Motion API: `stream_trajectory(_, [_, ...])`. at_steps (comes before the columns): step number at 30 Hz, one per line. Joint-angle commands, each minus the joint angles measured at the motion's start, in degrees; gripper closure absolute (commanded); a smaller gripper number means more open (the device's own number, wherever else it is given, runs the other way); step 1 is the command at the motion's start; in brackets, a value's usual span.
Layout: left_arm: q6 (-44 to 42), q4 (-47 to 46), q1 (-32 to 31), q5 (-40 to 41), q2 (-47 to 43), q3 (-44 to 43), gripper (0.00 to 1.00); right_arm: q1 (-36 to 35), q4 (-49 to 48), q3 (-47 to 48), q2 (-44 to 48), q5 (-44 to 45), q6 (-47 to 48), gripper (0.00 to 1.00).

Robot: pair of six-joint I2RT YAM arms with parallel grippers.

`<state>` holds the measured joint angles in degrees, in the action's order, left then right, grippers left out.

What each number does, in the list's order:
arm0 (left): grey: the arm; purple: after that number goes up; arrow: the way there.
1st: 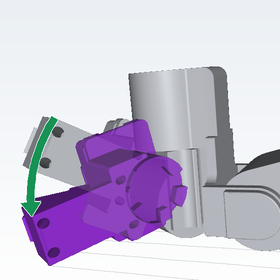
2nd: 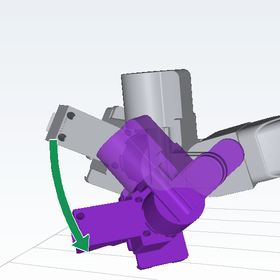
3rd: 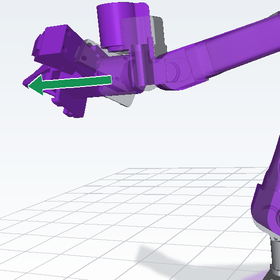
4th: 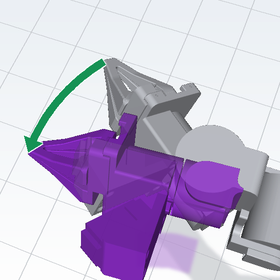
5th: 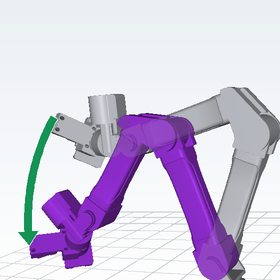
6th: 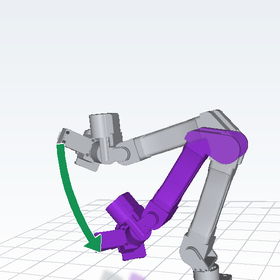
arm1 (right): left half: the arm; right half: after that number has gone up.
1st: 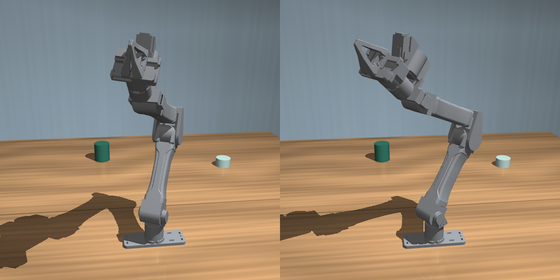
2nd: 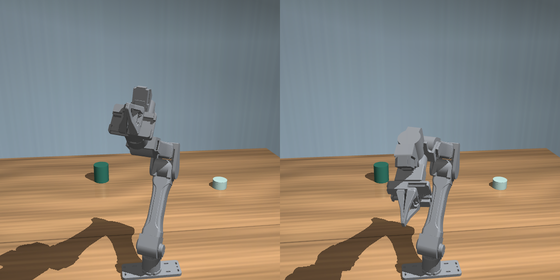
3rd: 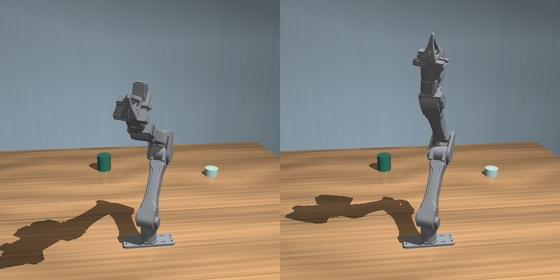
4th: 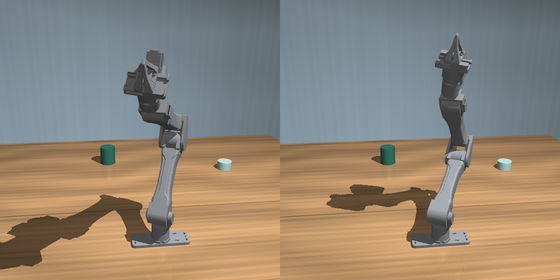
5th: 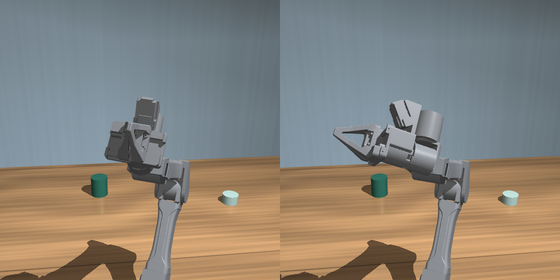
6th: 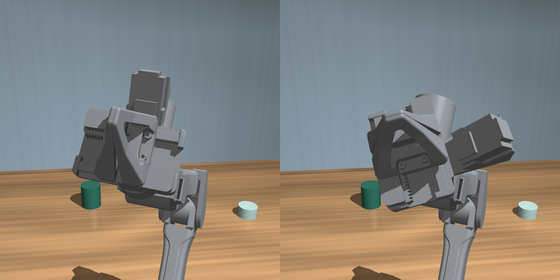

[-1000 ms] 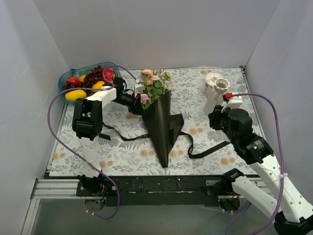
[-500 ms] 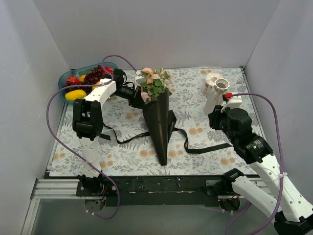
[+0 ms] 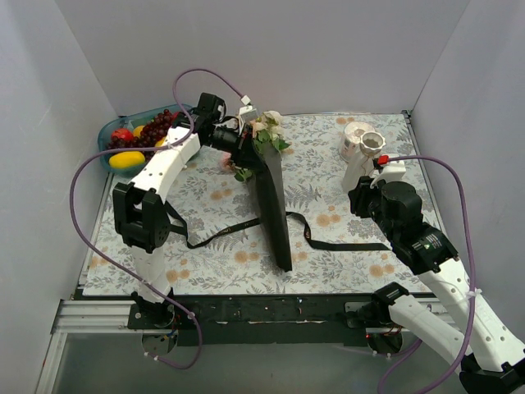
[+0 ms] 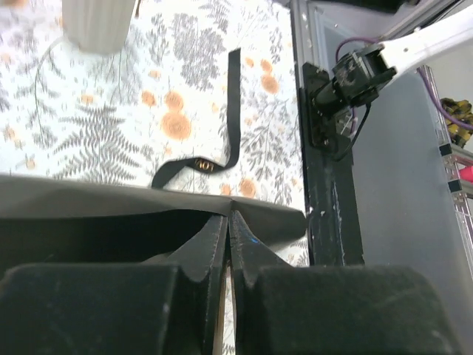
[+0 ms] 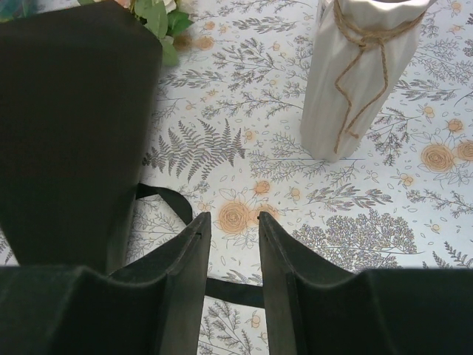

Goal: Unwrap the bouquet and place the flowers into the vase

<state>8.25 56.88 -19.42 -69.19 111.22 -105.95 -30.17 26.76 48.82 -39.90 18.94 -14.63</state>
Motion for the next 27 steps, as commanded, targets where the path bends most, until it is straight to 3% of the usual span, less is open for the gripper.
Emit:
stream_trajectory(1, [7.74, -5.47, -0.44, -2.36, -6.45, -2.51, 0.96, -0.06, -2.77, 1.63, 0.00, -0.22, 0.31, 0.59])
stream_trajectory(2, [7.83, -5.38, -0.36, -1.83, -6.45, -2.07, 0.75, 0.03, -2.68, 1.54, 0.08, -0.22, 0.31, 0.60])
stream_trajectory(5, [7.83, -6.08, -0.36, 1.77, -7.42, 2.31, 0.40, -0.06, -2.59, 1.28, 0.26, -0.48, 0.39, 0.56])
stream_trajectory(7, [7.66, -7.04, -0.36, 6.15, -7.94, 7.74, 0.32, -0.06, -2.51, 1.02, 0.35, -0.39, 0.39, 0.53])
stream_trajectory(12, [7.13, -13.02, 0.61, 14.60, -7.42, 17.08, 0.28, -0.06, -2.33, 0.93, 0.35, -0.57, 0.39, 0.48])
stream_trajectory(20, [-1.47, -7.42, 7.90, 4.42, -1.54, 15.25, 0.27, 0.03, -2.33, 0.40, 0.35, -0.75, 0.57, 0.47])
stream_trajectory(27, [-0.69, -12.31, 9.05, 7.49, -1.35, 17.88, 0.26, -0.06, -2.51, 0.05, 0.61, -1.27, 0.57, 0.48])
